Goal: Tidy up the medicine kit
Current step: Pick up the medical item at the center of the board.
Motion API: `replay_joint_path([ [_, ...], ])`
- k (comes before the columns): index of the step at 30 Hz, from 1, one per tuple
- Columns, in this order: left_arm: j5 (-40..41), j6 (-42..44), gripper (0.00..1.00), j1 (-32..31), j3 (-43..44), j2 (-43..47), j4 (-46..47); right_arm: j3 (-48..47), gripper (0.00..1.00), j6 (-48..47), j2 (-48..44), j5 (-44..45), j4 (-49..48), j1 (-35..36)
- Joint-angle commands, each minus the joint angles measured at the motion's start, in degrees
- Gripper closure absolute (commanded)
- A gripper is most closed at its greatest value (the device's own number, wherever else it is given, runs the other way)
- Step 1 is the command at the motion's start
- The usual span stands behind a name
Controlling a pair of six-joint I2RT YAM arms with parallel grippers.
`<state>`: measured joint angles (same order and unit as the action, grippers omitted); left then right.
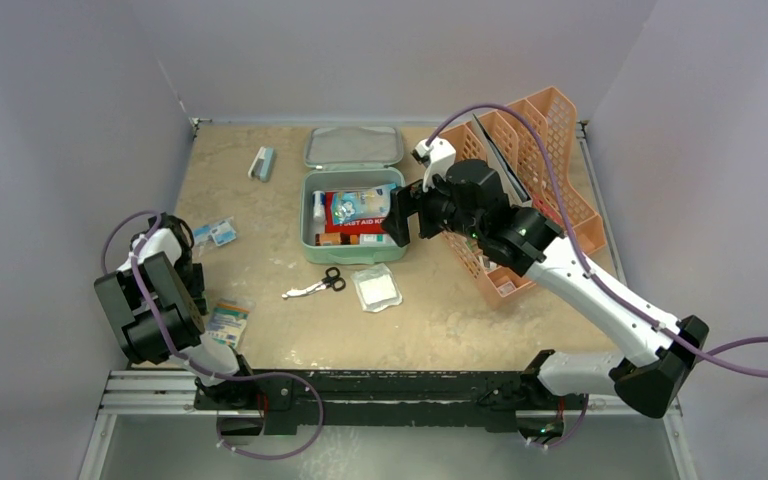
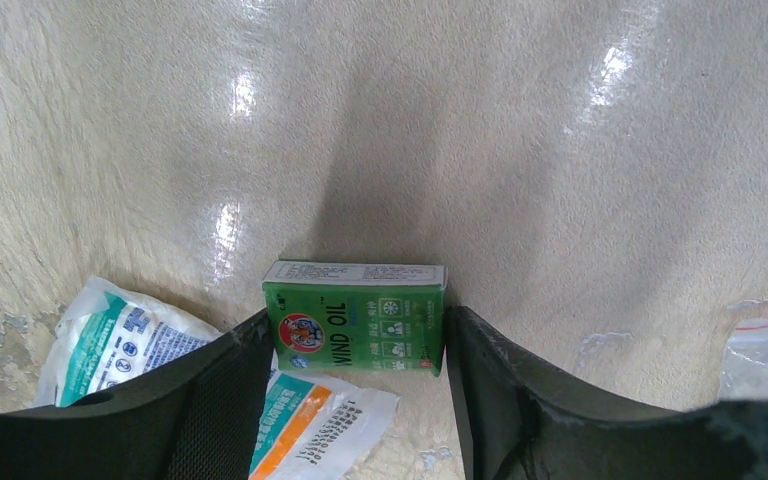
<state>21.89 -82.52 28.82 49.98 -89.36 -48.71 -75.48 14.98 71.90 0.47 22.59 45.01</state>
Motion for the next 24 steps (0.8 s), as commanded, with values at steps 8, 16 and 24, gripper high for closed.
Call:
replay_joint_path([
  [8, -0.9, 0.8, 0.43, 0.4, 2.9, 1.7, -2.0, 0.9, 0.05, -0.5, -1.8, -0.4, -0.4, 0.2],
  [16, -5.8, 2.7, 0.44, 0.2, 3.2, 3.4, -1.7, 1.3, 0.05, -0.5, -1.8, -0.4, -0.8, 0.2],
  [24, -10.6, 5.8, 0.45, -1.4, 6.5, 4.1, -3.8, 2.0, 0.04, -0.2, -1.2, -0.4, -1.9, 0.2],
])
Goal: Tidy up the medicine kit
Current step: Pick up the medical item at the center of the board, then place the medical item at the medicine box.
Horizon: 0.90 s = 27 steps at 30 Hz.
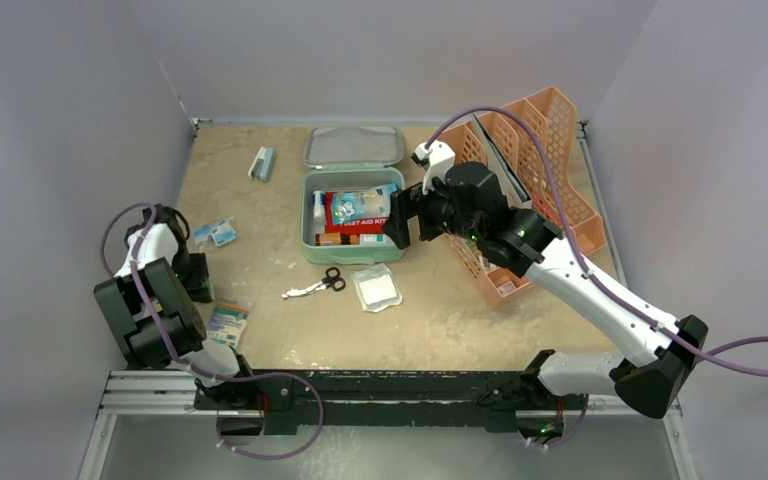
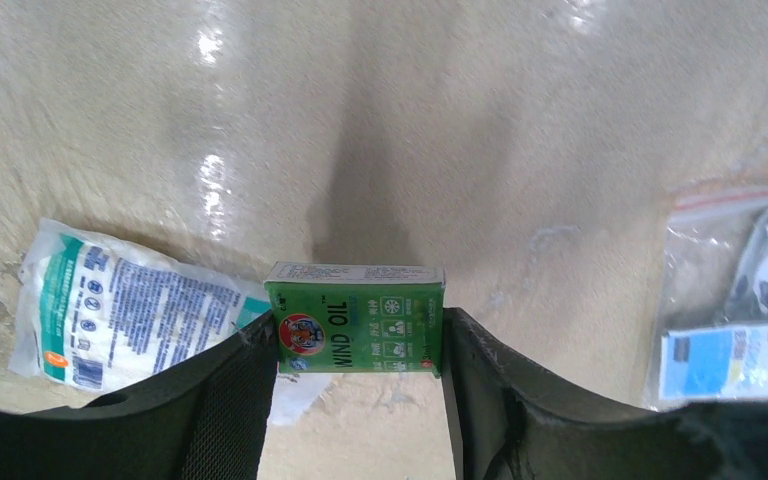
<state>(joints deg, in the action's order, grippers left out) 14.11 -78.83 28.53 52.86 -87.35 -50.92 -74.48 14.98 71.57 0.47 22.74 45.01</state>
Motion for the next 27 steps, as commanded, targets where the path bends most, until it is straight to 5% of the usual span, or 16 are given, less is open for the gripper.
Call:
replay_joint_path([
  [1, -3.1, 2.6, 0.46, -1.8, 4.3, 2.2, -1.8, 1.1, 0.04, -0.3, -0.9, -0.4, -2.1, 0.2],
  [27, -11.4, 28.3, 0.51, -24.5, 18.1, 9.5, 4.8, 1.2, 0.05, 3.0, 2.6, -2.9, -6.4, 0.2],
])
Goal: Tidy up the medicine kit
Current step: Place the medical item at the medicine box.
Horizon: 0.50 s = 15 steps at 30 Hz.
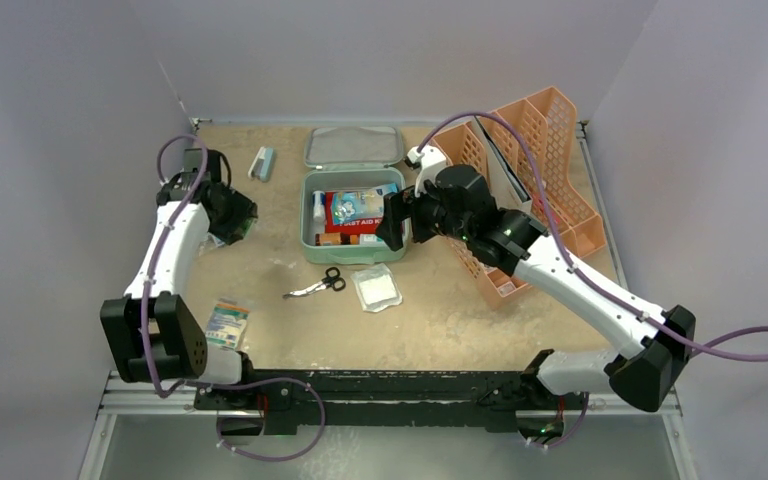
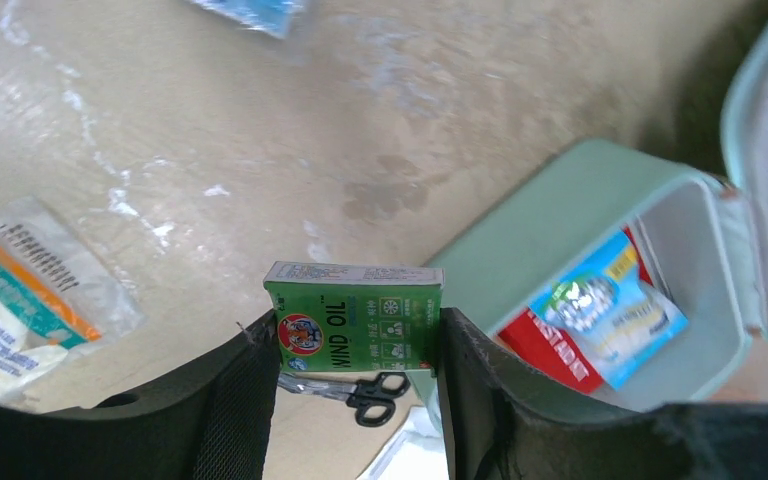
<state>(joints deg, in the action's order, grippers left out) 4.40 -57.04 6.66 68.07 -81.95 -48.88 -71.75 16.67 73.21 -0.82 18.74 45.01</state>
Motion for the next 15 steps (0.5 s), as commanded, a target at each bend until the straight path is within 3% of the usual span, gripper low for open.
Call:
replay_joint_path([
  [1, -2.5, 8.6, 0.51, -3.9, 3.0, 4.6, 4.0, -1.6, 0.05, 1.3, 1.1, -1.7, -2.4, 0.2],
  [6, -5.6, 22.6, 0.51, -10.8, 3.4, 5.4, 11.2, -1.7, 0.05, 1.4, 0.5, -1.6, -1.5, 0.2],
  [15, -20.5, 46.9, 0.51, -13.0, 11.3, -0.3, 12.4, -0.6, 0.05, 0.9, -3.5, 0.2, -0.7, 0.2],
])
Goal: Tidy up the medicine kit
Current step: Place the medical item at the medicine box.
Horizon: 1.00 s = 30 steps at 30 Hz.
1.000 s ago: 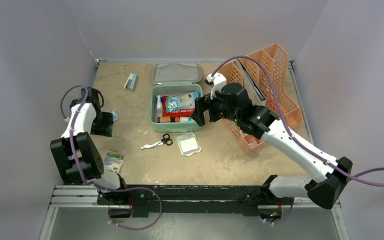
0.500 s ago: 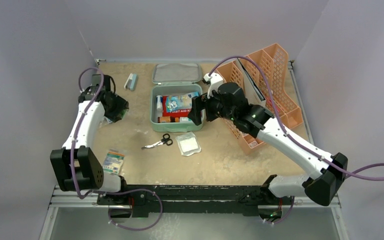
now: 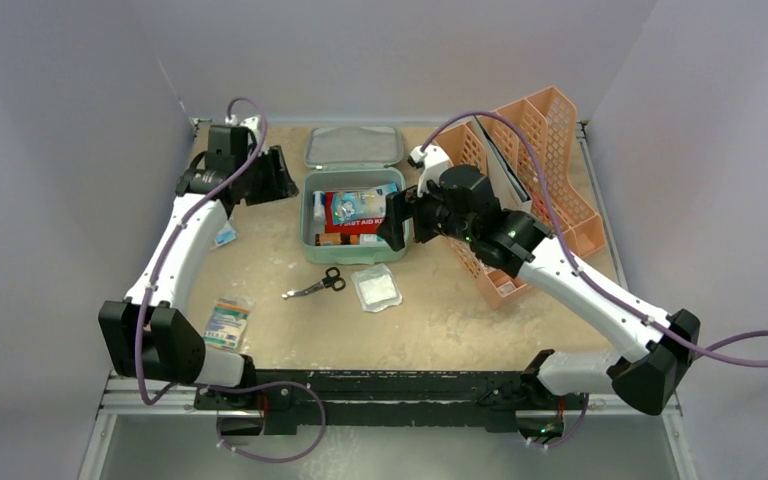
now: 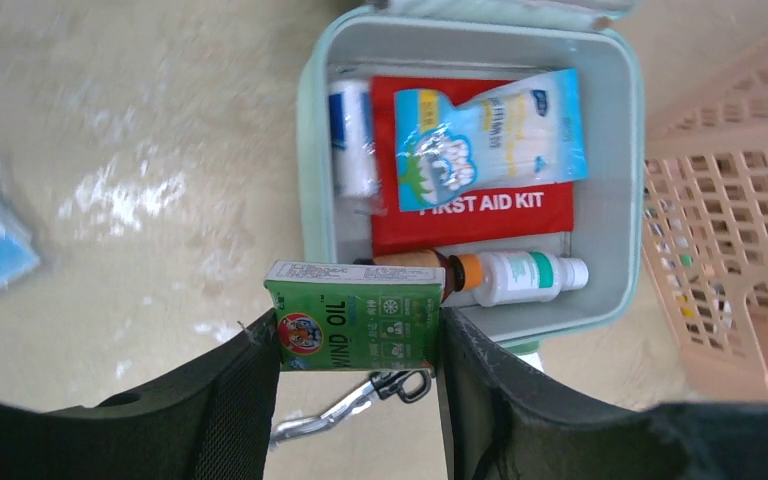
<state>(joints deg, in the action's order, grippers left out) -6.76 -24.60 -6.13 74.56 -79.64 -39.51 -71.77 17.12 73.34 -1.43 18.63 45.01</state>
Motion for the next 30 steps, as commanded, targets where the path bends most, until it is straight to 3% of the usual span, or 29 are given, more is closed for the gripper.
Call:
replay_joint_path([
  [1, -10.5, 16.3, 0.51, -0.2, 5.7, -3.6, 2.6, -0.3, 0.05, 0.3, -4.1, 1.1, -0.8, 0.2],
  [4, -15.5, 23.3, 0.53, -0.2, 8.0, -6.9, 0.7, -0.2, 0.05, -0.1, -5.0, 1.3, -0.5, 0.2],
  [8, -26.0, 38.7, 0.57, -0.4, 8.8, -8.5, -1.7, -0.8, 0.05, -0.9, -5.8, 1.3, 0.8, 0.2],
  [14, -33.4, 58.4, 0.55, -0.5, 8.1, -9.7, -4.3, 0.6, 0.05, -0.9, -8.0, 4.1, -1.3, 0.2],
  [21, -33.2, 75.5, 0.56, -1.2, 14.2, -16.9, -15.1, 0.6, 0.05, -0.9, -9.3, 6.3, -0.9, 0.2],
  [30, -29.3, 83.2, 0.55, -5.2, 15.9, -22.6, -16.9, 1.7, 0.04, -0.9, -11.9, 9.0, -0.4, 0.2],
])
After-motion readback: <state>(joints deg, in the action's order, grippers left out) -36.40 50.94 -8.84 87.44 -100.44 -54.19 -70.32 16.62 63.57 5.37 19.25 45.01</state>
